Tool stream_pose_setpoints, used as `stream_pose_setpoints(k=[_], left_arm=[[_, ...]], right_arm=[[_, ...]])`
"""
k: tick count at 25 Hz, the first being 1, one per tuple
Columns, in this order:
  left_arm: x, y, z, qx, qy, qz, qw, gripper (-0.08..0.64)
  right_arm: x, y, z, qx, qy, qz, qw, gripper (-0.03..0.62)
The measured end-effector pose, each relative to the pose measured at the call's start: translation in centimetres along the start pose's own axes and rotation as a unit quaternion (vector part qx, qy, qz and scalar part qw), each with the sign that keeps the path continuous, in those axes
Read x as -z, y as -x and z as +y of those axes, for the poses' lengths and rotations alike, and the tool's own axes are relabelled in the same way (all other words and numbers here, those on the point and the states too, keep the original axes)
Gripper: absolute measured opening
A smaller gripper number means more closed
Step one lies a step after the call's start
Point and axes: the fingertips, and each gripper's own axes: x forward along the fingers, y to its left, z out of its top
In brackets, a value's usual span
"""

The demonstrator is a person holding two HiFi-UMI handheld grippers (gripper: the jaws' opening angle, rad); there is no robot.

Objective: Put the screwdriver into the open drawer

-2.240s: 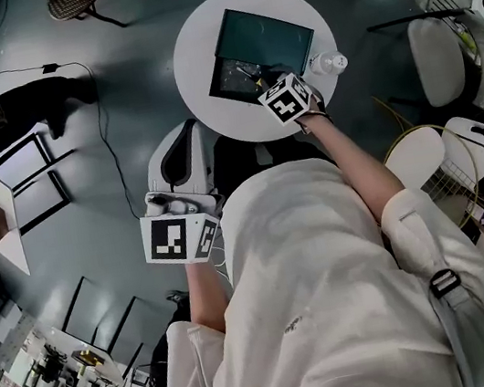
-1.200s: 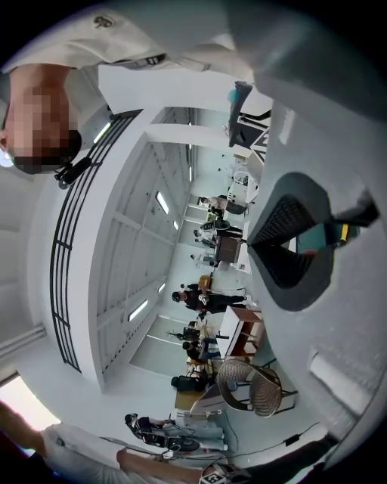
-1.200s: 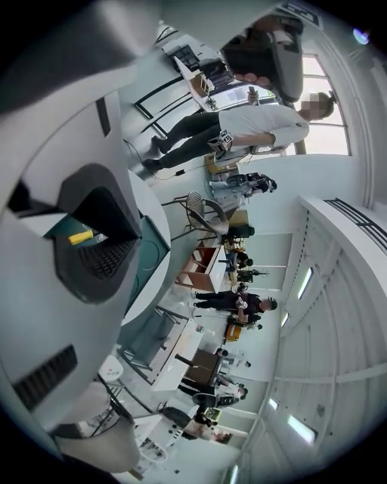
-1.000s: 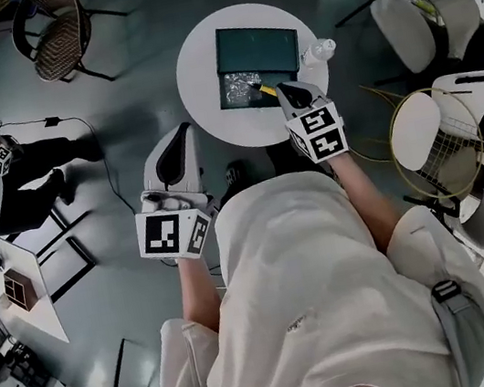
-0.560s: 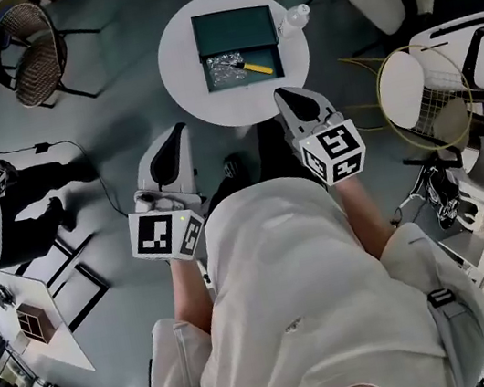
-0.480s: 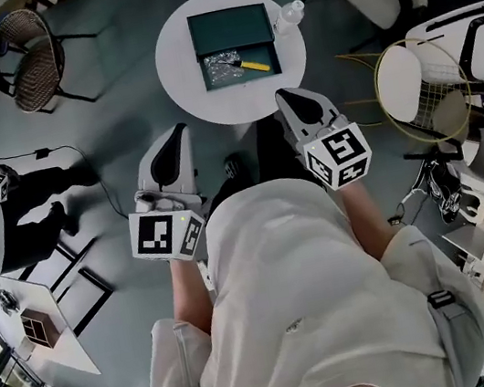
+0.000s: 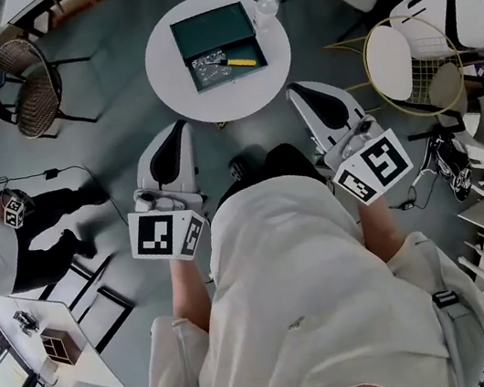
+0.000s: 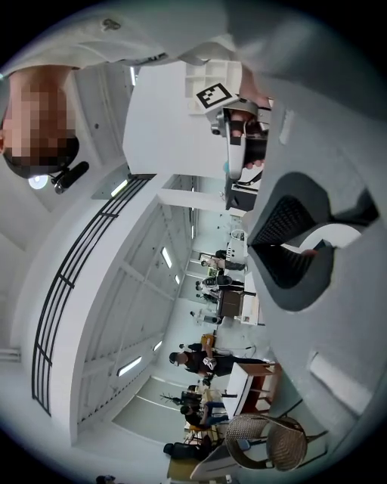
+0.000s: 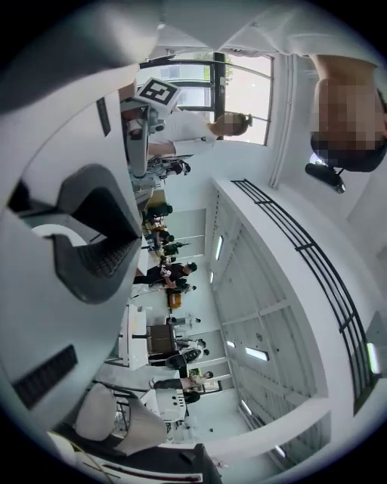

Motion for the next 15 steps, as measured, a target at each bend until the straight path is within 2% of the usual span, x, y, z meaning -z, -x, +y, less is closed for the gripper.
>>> stream_pose_setpoints(k=[5, 15], left_arm=[[-0.6, 0.3, -1.2, -0.004, 0.005, -0.007, 1.0, 0.011], [0.6, 1.1, -2.2, 0.003, 0.007, 0.01, 0.9999, 0.011]], right_arm=[[-0.9, 1.1, 0.9, -0.02, 0.001, -0.018, 1.0, 0.005], [0.2, 2.5, 2.3, -0.021, -0.003, -0.017, 1.0, 0.005]])
